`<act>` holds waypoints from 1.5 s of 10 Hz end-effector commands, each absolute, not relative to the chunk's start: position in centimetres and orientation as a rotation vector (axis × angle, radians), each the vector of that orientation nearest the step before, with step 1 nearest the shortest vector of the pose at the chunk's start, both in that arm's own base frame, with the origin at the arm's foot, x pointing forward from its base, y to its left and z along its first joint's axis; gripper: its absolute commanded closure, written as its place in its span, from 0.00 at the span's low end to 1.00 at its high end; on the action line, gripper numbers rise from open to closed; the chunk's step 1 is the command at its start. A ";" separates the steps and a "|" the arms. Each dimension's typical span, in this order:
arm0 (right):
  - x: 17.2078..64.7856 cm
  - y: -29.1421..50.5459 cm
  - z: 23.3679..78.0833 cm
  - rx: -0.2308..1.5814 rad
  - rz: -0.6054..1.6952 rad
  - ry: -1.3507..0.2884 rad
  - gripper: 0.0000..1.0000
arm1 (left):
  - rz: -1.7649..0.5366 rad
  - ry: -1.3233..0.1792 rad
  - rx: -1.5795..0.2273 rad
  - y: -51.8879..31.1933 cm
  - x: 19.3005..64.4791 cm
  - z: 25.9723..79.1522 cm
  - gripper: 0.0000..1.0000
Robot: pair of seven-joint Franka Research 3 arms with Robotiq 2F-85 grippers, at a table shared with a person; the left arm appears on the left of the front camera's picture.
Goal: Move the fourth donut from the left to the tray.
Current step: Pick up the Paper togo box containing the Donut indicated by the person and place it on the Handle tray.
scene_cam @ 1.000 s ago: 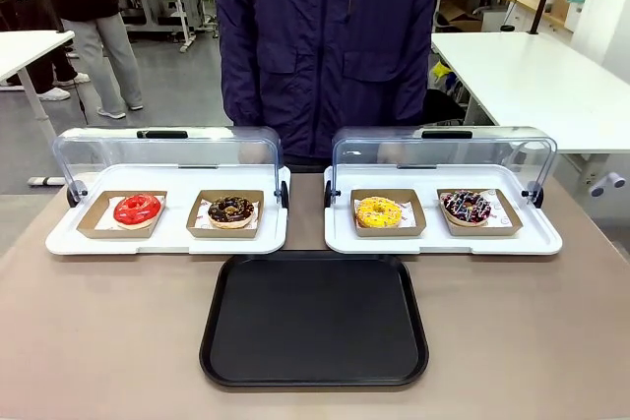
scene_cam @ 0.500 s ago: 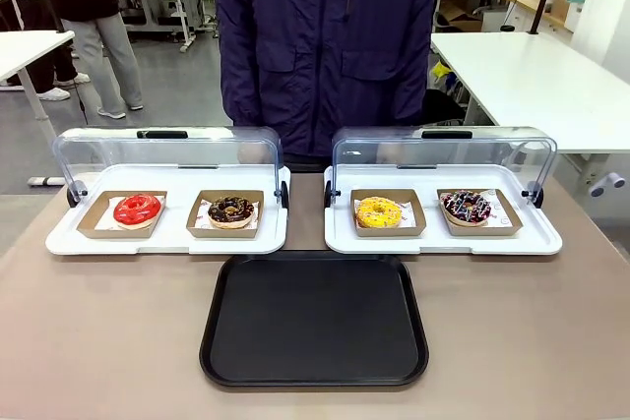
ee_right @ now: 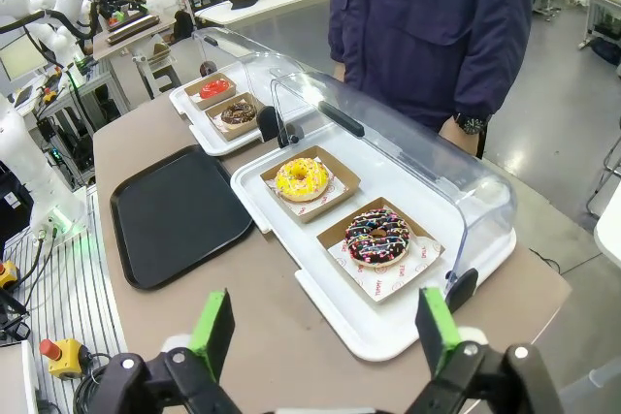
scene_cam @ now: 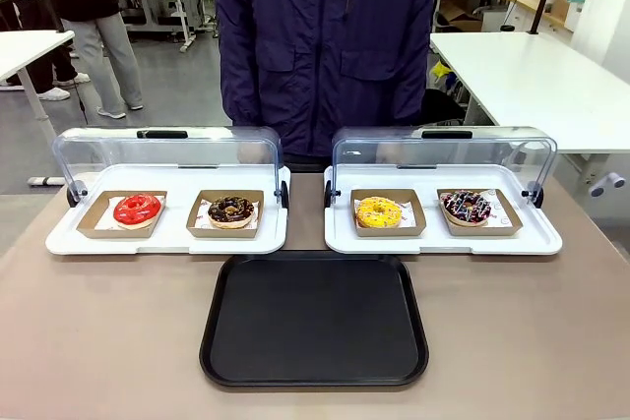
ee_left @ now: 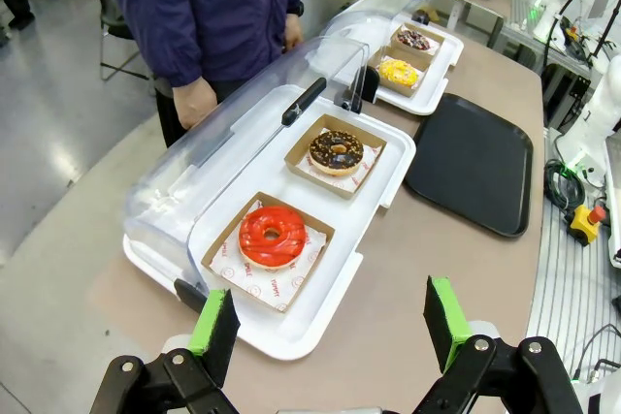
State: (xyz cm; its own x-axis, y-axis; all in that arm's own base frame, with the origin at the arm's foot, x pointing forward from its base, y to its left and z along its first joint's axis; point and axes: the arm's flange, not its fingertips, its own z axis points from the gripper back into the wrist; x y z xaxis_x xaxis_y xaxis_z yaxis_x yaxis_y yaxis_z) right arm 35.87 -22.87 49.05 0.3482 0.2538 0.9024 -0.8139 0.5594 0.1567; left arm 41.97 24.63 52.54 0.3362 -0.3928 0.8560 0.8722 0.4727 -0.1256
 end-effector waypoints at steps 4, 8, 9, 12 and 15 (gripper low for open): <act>36.1 -22.8 49.2 0.684 0.769 -1.013 0.00 | -0.907 -0.867 -0.659 24.7 41.9 52.6 0.00; 36.1 -22.8 49.2 0.684 0.769 -1.013 0.00 | -0.907 -0.867 -0.659 24.7 41.9 52.6 0.00; 36.1 -22.8 49.2 0.684 0.769 -1.013 0.00 | -0.907 -0.867 -0.659 24.7 41.9 52.6 0.00; 36.1 -22.8 49.2 0.684 0.769 -1.013 0.00 | -0.907 -0.867 -0.659 24.7 41.9 52.6 0.00; 36.1 -22.8 49.2 0.684 0.769 -1.013 0.00 | -0.907 -0.867 -0.659 24.7 41.9 52.6 0.00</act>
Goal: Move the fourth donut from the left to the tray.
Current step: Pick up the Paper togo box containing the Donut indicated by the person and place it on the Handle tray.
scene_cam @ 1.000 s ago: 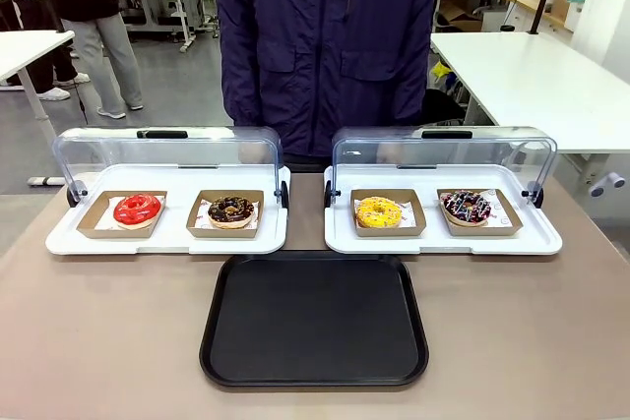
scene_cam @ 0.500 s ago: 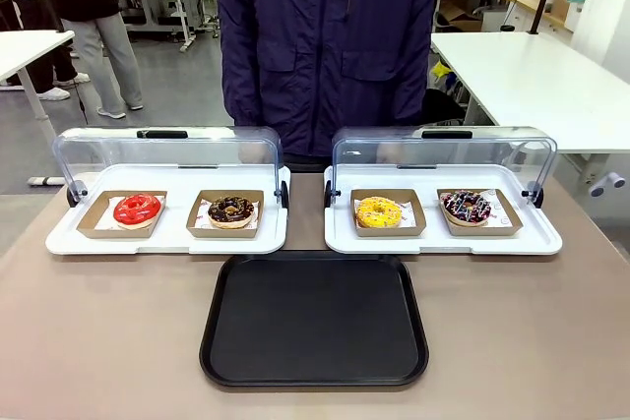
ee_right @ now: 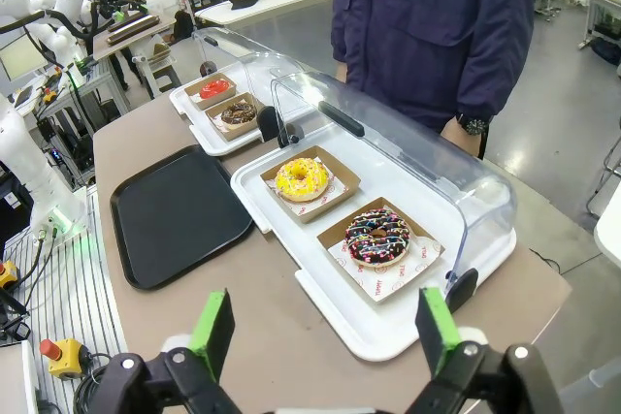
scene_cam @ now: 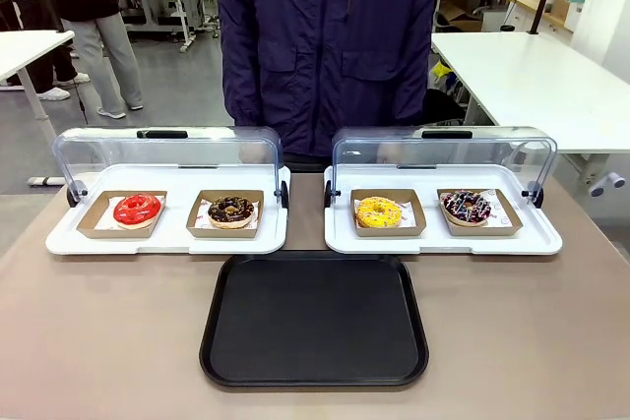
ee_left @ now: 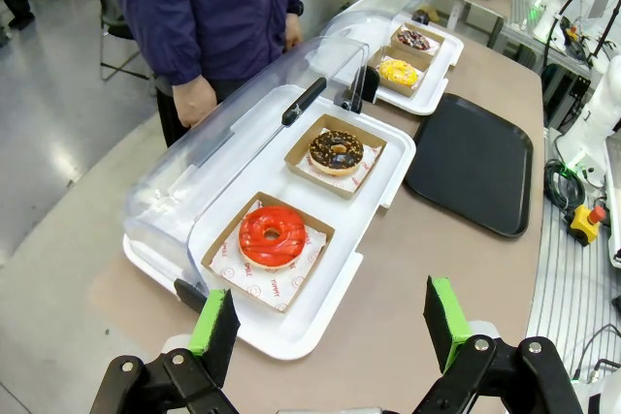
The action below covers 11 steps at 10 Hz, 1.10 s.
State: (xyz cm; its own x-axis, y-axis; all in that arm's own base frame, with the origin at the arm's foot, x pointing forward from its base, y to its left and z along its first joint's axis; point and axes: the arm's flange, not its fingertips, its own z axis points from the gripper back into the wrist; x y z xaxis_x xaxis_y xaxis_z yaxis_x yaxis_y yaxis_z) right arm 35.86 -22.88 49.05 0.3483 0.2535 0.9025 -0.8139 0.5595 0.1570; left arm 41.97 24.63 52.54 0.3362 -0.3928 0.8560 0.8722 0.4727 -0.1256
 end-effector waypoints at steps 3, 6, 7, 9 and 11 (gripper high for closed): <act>36.1 -22.8 49.2 0.684 0.769 -1.013 0.00 | -0.907 -0.867 -0.659 24.7 41.9 52.6 0.00; 36.1 -22.8 49.2 0.684 0.769 -1.013 0.00 | -0.907 -0.867 -0.659 24.7 41.9 52.6 0.00; 36.1 -22.8 49.2 0.684 0.769 -1.013 0.00 | -0.907 -0.867 -0.659 24.7 41.9 52.6 0.00; 36.1 -22.8 49.2 0.684 0.769 -1.013 0.00 | -0.907 -0.867 -0.659 24.7 41.9 52.6 0.00; 36.1 -22.8 49.2 0.684 0.769 -1.013 0.00 | -0.907 -0.867 -0.659 24.7 41.9 52.6 0.00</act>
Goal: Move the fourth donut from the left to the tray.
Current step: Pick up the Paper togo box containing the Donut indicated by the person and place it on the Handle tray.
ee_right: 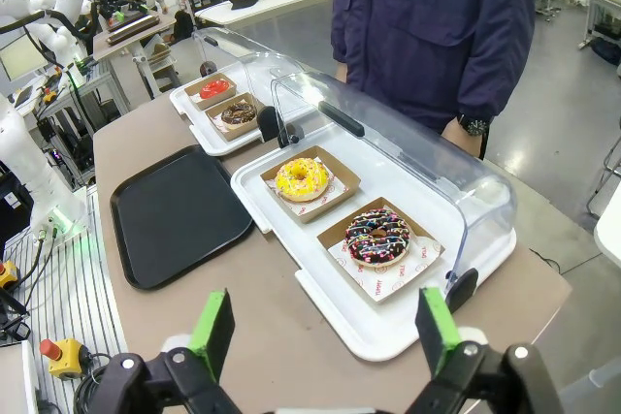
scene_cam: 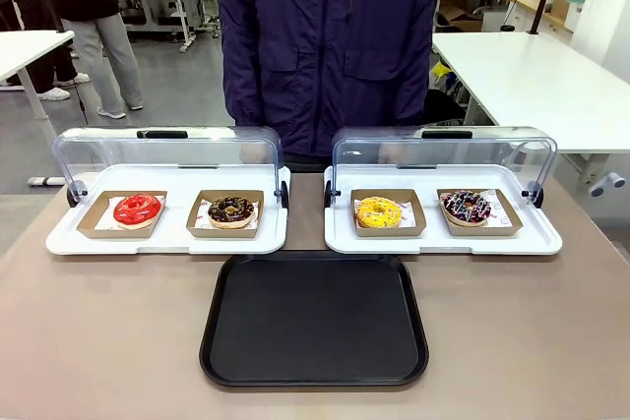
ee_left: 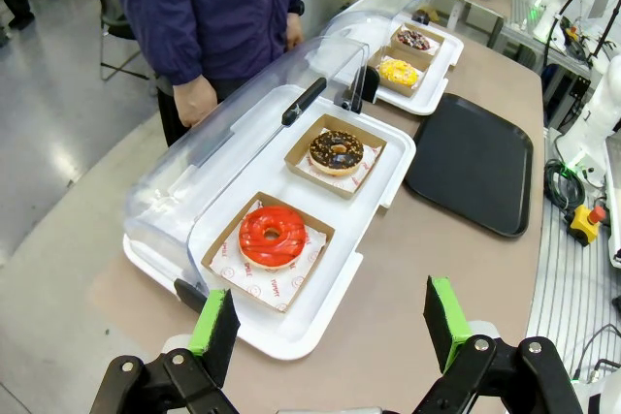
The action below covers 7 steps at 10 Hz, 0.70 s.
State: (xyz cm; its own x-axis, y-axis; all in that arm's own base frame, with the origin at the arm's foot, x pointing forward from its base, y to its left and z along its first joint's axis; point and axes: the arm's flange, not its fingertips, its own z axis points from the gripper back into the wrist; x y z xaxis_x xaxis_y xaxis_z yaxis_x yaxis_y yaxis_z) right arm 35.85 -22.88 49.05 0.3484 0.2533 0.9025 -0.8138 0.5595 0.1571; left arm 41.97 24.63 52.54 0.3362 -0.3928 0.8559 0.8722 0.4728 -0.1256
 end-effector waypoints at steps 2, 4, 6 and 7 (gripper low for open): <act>36.1 -22.8 49.2 0.684 0.769 -1.013 0.00 | -0.907 -0.867 -0.659 24.7 41.9 52.6 0.00; 36.1 -22.8 49.2 0.684 0.769 -1.013 0.00 | -0.907 -0.867 -0.659 24.7 41.9 52.6 0.00; 36.1 -22.8 49.2 0.684 0.769 -1.013 0.00 | -0.907 -0.867 -0.659 24.7 41.9 52.6 0.00; 36.1 -22.8 49.2 0.684 0.769 -1.013 0.00 | -0.907 -0.867 -0.659 24.7 41.9 52.6 0.00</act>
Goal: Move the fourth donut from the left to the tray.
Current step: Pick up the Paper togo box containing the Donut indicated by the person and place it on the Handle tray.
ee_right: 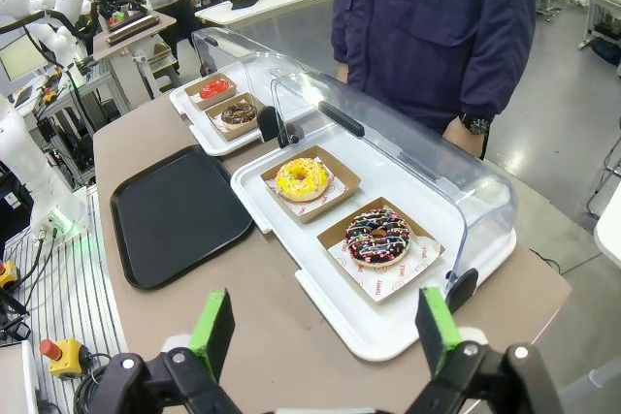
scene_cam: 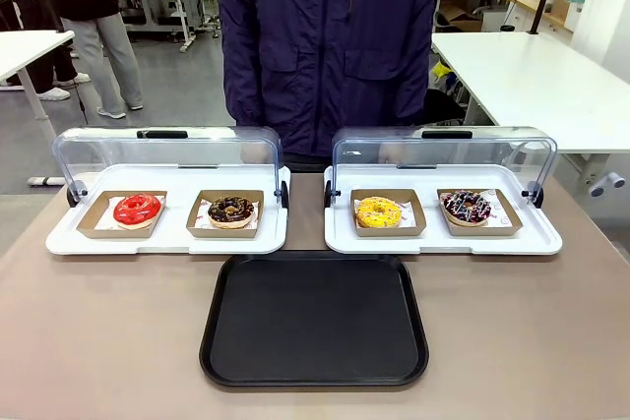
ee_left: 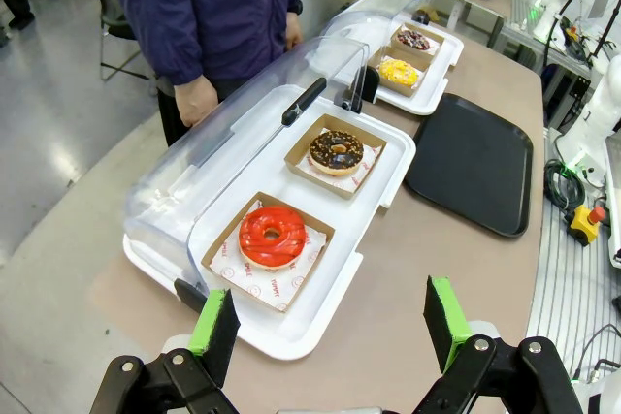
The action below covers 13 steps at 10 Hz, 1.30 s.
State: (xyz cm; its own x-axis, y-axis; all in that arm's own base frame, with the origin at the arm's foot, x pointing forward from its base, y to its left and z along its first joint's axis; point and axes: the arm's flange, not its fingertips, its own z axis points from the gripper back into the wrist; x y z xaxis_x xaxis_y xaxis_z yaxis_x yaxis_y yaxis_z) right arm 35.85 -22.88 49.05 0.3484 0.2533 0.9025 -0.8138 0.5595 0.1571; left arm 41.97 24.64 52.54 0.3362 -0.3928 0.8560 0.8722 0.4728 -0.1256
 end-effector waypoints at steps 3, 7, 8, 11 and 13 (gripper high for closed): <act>36.1 -22.8 49.2 0.684 0.769 -1.013 0.00 | -0.907 -0.867 -0.659 24.7 41.9 52.6 0.00; 36.1 -22.8 49.2 0.684 0.769 -1.013 0.00 | -0.907 -0.867 -0.659 24.7 41.9 52.6 0.00; 36.1 -22.8 49.2 0.684 0.769 -1.013 0.00 | -0.907 -0.867 -0.659 24.7 41.9 52.6 0.00; 36.1 -22.8 49.2 0.684 0.769 -1.013 0.00 | -0.907 -0.867 -0.659 24.7 41.9 52.6 0.00; 36.1 -22.8 49.2 0.684 0.769 -1.013 0.00 | -0.907 -0.867 -0.659 24.7 41.9 52.6 0.00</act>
State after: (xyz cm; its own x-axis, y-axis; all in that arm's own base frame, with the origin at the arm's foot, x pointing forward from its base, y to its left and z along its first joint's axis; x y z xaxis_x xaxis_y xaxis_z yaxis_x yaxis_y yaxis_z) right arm 35.85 -22.88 49.05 0.3484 0.2533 0.9025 -0.8138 0.5594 0.1571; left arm 41.97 24.64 52.54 0.3362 -0.3928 0.8559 0.8722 0.4728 -0.1256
